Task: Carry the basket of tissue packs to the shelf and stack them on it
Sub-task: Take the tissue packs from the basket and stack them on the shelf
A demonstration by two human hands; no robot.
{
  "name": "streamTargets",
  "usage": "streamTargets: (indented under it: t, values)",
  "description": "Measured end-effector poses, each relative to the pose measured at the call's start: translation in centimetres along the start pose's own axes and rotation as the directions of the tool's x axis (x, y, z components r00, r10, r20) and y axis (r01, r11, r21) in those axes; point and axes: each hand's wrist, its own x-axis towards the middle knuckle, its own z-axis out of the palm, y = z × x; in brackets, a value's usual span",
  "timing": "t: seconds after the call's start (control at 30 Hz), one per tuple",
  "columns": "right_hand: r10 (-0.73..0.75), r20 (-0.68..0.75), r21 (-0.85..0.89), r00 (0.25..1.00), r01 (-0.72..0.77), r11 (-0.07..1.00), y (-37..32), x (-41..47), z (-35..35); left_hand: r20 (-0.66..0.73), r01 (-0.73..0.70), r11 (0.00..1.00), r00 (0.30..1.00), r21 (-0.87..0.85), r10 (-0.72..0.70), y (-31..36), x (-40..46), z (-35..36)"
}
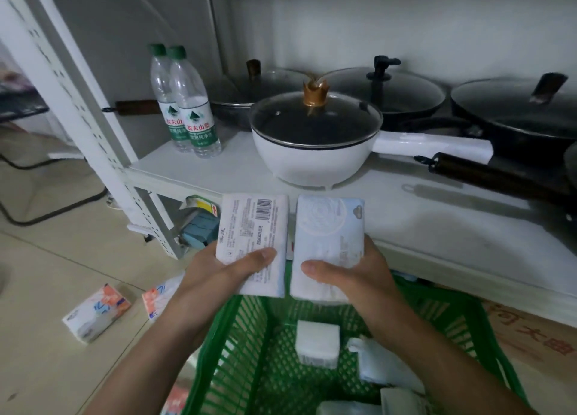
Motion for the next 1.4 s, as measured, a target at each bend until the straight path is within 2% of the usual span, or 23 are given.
streamTargets:
  t: [0.13, 0.27, 0.63, 0.73, 1.0, 1.17, 1.4]
  values:
    - [0.036, -0.039, 0.030, 0.999, -0.035, 0.999, -3.9, -0.2, -0.1, -0.027, 0.038, 0.997, 0.999, -0.061, -0.040, 4.0, -0.3, -0.3]
    - [0.114, -0.040, 0.013, 0.993, -0.113, 0.993, -10.9, -2.4, 0.7, -0.067, 0.113, 0.988, 0.990, -0.102, -0.120, 11.0, -2.1, -0.7]
    - [0.276, 0.013, -0.102, 0.961, -0.274, 0.956, -39.3, -11.1, 5.2, -0.147, 0.248, 0.963, 0.954, -0.106, -0.262, 38.7, -11.0, -3.7]
    - [0.254, 0.033, -0.108, 0.967, -0.249, 0.963, -48.4, -12.0, 6.8, -0.154, 0.226, 0.968, 0.958, -0.108, -0.241, 47.3, -12.9, -5.2]
    - [0.120, -0.037, -0.115, 0.992, -0.124, 0.986, -69.6, -12.8, 12.0, -0.100, 0.105, 0.990, 0.988, -0.097, -0.115, 68.0, -13.9, -9.9]
    - [0.053, -0.070, -0.097, 0.996, -0.060, 0.993, -75.9, -13.0, 14.5, -0.015, 0.100, 0.989, 0.995, -0.107, -0.102, 73.9, -13.5, -12.9]
    - [0.031, -0.077, -0.093, 0.997, -0.038, 0.995, -80.6, -10.7, 16.2, 0.051, 0.057, 0.995, 0.997, -0.079, -0.053, 79.3, -9.9, -14.5]
